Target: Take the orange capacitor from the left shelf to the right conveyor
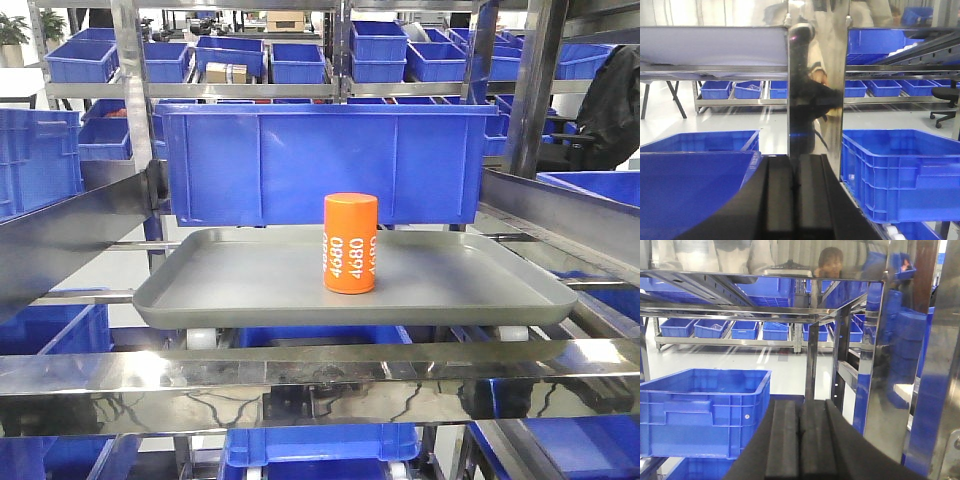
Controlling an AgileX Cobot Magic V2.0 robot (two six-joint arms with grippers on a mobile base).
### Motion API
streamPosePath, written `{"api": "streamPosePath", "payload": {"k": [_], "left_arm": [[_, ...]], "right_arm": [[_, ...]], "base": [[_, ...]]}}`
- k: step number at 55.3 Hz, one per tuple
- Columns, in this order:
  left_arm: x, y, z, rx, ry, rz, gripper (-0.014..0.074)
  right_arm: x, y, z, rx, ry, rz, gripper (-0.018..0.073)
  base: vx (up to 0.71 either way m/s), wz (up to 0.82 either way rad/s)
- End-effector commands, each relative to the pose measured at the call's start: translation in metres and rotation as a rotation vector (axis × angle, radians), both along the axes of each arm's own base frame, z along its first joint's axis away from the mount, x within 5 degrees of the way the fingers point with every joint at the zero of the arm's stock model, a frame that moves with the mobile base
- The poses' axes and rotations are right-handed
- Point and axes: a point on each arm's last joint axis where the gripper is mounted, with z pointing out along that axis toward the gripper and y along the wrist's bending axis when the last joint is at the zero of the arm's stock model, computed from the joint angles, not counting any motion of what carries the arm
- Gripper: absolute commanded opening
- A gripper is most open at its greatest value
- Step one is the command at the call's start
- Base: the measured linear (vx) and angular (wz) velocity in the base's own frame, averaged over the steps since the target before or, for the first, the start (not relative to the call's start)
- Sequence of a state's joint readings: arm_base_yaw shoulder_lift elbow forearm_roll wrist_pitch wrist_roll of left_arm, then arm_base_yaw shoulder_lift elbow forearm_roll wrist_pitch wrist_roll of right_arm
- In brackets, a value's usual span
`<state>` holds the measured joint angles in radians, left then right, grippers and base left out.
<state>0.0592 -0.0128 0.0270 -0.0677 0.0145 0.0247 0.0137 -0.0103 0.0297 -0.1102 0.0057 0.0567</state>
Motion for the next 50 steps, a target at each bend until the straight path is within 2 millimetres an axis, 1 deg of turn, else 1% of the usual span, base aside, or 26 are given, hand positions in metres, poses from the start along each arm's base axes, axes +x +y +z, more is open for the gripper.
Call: {"api": "streamPosePath", "payload": {"k": [1, 37, 42, 47, 50], "left_arm": [[0.0, 0.0, -0.003, 0.0, -0.06, 0.0, -0.0006], [0.0, 0.0, -0.003, 0.0, -0.06, 0.0, -0.0006], [0.0, 0.0, -0.003, 0.0, -0.06, 0.0, -0.0006], [0.0, 0.0, -0.003, 0.0, -0.06, 0.0, -0.0006], [0.0, 0.0, -0.003, 0.0, -0.06, 0.0, -0.0006]], "right_arm": [[-0.001, 0.001, 0.006, -0.001, -0.088, 0.005, -0.0008], [-0.001, 0.001, 0.007, 0.003, -0.095, 0.006, -0.0008], [-0.003, 0.001, 0.017, 0.027, -0.15, 0.011, -0.0008], [-0.008, 0.001, 0.038, 0.035, -0.213, 0.012, -0.0008], [-0.013, 0.001, 0.055, 0.032, -0.258, 0.011, -0.0008]], "base": [[0.0, 0.0], [0.0, 0.0], [0.0, 0.0], [0.0, 0.0], [0.0, 0.0]]}}
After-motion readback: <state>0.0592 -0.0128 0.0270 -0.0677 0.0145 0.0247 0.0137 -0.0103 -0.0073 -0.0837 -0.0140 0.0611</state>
